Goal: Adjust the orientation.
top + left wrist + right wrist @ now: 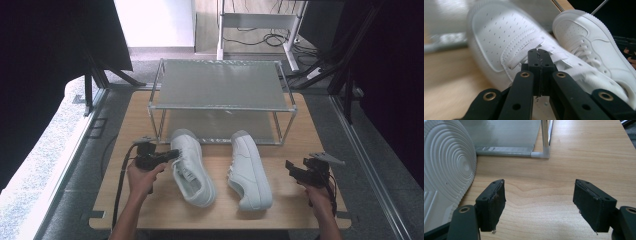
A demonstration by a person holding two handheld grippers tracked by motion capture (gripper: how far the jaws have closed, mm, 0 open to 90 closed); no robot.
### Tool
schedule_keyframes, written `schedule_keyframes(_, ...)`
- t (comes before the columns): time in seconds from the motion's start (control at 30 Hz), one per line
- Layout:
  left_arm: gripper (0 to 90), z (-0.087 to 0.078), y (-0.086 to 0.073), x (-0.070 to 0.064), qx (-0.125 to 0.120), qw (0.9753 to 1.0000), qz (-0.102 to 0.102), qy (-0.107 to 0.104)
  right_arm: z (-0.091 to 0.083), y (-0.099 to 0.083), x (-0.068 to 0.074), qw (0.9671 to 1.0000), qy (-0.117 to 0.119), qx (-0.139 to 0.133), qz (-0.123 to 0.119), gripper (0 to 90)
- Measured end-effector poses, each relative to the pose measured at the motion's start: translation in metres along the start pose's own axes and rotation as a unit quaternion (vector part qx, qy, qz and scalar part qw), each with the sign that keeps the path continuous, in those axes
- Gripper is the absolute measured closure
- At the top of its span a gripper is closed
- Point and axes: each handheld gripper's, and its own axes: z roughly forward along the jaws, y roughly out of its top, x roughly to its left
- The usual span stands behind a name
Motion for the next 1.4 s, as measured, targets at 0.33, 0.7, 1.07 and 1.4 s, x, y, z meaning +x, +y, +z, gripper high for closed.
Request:
schedule_keyframes(0.33, 90.0, 0.007, 0.010, -0.017, -0.005, 0.9995, 0.031, 0.007, -0.002, -0.003, -0.007, 0.9999, -0.008, 0.000, 0.010, 26.5)
schedule_keyframes(0.7, 90.0, -0.017, -0.011, -0.055, -0.006, 0.9968, 0.067, -0.043, -0.001, -0.001, 0.004, 0.9999, -0.011, -0.005, -0.008, 26.9)
schedule_keyframes(1.07, 90.0, 0.019, -0.027, -0.071, 0.058, 0.9940, 0.088, -0.031, 0.001, -0.002, 0.006, 0.9999, -0.006, 0.000, -0.012, 26.8)
schedule_keyframes(1.4, 90.0, 0.030, -0.034, -0.074, 0.086, 0.9916, 0.093, -0.029, 0.002, -0.003, 0.006, 0.9999, -0.005, 0.001, -0.013, 26.8)
